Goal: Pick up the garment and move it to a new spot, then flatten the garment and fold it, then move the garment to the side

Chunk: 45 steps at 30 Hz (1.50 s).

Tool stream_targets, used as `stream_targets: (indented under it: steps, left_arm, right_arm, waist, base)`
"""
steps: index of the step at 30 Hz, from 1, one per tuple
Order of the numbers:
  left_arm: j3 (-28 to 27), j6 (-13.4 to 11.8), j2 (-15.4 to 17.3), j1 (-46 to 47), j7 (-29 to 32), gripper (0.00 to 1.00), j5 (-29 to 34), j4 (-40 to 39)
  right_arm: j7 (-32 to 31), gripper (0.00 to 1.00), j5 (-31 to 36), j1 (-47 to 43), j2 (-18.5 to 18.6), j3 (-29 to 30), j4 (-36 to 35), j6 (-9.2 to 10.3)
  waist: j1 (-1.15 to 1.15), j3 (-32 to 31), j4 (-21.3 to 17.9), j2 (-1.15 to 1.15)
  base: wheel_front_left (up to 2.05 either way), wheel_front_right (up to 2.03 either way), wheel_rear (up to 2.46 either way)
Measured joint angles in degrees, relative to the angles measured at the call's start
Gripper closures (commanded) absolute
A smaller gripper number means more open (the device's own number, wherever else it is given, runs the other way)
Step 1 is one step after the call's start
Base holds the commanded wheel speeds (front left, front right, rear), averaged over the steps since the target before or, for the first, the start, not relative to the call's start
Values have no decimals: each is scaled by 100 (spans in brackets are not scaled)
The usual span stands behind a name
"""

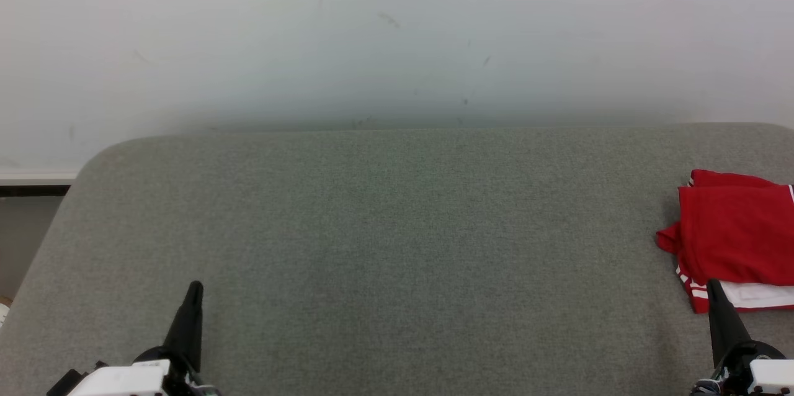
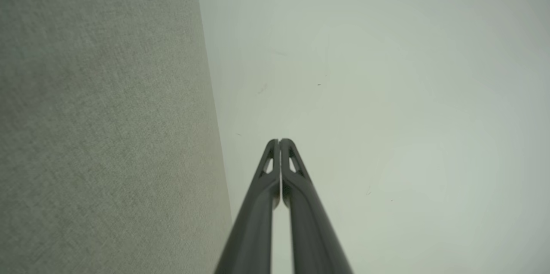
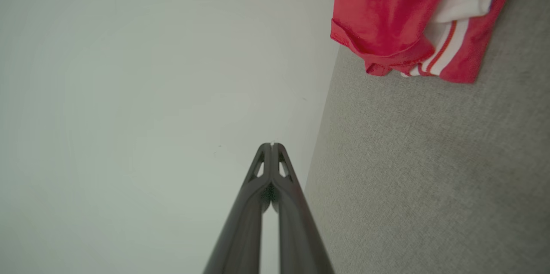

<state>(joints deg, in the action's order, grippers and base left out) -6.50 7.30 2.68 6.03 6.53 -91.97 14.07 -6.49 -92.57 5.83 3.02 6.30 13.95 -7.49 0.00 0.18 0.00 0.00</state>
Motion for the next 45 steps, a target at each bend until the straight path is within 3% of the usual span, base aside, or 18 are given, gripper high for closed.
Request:
stream_targets:
  steps: [45]
  left_arm:
    - [0, 0, 0, 1, 0, 100, 0, 0]
  right_arm:
    - [-1, 100, 0, 1, -11, 12, 0, 0]
  waist:
    - [0, 0, 0, 0]
  base:
    - [0, 0, 0]
